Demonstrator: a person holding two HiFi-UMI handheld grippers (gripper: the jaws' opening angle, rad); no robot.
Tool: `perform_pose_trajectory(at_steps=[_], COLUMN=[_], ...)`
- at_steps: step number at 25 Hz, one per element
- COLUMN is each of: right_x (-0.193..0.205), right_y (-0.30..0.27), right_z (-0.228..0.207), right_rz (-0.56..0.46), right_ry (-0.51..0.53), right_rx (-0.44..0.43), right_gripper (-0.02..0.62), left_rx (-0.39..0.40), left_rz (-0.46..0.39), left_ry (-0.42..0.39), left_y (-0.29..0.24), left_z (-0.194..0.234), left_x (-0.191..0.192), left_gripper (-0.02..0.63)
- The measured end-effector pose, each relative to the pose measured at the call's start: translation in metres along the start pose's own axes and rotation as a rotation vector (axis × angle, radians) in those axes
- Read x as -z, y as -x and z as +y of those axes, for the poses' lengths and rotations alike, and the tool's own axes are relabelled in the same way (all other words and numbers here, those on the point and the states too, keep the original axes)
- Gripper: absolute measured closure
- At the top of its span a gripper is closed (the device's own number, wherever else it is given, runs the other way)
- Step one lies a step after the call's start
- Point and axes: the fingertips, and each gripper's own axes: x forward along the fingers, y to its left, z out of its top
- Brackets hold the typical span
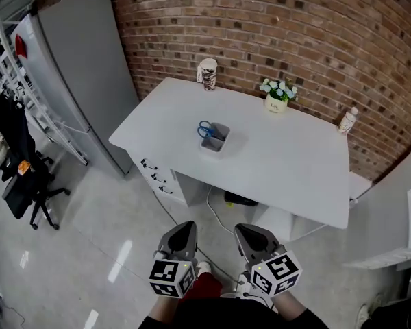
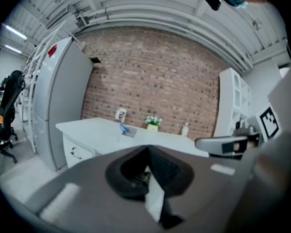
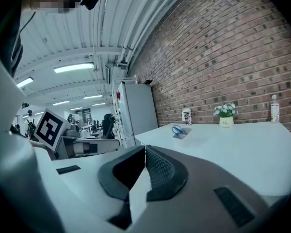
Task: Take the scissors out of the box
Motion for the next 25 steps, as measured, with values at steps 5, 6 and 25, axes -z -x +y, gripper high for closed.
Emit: perform_pose_trajectory(at_steps=[5, 6, 25], right_x=[-0.009, -0.01, -0.022], right_y=[-0.029, -0.034, -0.101], right_z=[-0.005, -0.007, -0.025], right_rz=[-0.004, -0.003, 0.018], right_ry=[0.002, 0.002, -0.009], right_rx=[0.024, 0.031, 0.108], right_gripper=[0.586, 0.586, 0.586], left_rx=[0.018, 0.022, 0.071], left_rz=[0.007, 0.008, 0.033], left_ry=[-0.001, -0.001, 0.004], left_y=[-0.019, -0.023, -0.07], left_z=[0.024, 0.029, 0.091], left_x=[-0.008, -0.009, -0.021], left_gripper=[0.602, 0.602, 0.601])
